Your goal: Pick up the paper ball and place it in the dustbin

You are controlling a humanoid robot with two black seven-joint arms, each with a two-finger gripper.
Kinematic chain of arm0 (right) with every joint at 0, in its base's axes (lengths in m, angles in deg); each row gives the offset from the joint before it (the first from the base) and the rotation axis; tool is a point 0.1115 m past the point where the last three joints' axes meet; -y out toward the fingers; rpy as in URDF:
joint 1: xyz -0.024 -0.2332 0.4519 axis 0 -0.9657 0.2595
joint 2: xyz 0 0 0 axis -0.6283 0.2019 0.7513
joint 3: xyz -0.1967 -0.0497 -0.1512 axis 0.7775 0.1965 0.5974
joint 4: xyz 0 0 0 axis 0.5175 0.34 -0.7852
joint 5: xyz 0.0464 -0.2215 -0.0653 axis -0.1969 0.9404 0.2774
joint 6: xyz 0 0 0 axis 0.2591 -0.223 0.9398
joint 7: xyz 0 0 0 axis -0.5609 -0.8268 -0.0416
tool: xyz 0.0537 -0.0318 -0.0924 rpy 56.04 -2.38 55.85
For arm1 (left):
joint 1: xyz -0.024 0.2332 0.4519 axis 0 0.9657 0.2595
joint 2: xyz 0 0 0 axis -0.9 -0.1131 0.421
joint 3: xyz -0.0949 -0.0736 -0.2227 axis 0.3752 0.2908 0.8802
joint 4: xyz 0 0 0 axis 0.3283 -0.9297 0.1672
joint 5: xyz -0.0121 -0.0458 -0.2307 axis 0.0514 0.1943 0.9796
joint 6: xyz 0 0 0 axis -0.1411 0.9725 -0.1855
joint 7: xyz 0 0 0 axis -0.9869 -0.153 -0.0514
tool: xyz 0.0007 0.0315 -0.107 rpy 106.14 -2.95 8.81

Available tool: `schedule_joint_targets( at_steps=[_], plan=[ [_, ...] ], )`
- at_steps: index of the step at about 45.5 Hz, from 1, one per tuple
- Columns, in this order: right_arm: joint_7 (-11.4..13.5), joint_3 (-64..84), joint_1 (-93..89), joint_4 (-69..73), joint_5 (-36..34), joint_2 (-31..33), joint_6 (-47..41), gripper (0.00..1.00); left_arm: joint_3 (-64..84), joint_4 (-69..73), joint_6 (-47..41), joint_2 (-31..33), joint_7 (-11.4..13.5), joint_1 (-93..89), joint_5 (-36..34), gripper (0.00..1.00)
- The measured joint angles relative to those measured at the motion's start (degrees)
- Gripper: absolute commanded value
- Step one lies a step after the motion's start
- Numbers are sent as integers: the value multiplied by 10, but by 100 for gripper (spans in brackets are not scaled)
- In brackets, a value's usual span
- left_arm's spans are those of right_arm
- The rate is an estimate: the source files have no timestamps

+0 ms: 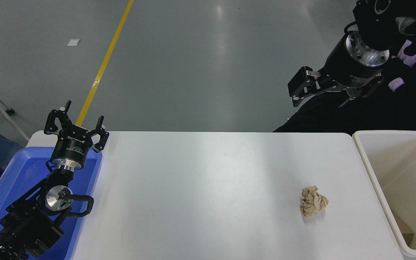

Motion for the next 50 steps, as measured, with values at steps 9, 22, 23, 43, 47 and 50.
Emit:
schedule_joint_targets(
  at_steps=[9, 22, 23, 43, 47, 50],
  plan=[
    [0, -4, -93, -24, 5, 0, 0, 100, 0, 0, 0, 0, 0, 0, 0, 98],
    [1, -8, -265, -61, 32, -4, 110, 100, 0, 0, 0, 0, 0, 0, 0, 98],
    [1, -9, -275, -63, 34, -4, 120, 100, 0, 0, 0, 0, 1, 1, 0, 98],
    [1, -67, -425, -98, 105, 8, 258, 100, 1, 0, 0, 0, 1, 1, 0, 98],
    [2, -72, -448, -105, 113, 10, 267, 100, 1, 1, 0, 0, 2, 1, 0, 98],
    [2, -74, -455, -109, 115, 10, 270, 100, 1, 1, 0, 0, 2, 1, 0, 98]
  ],
)
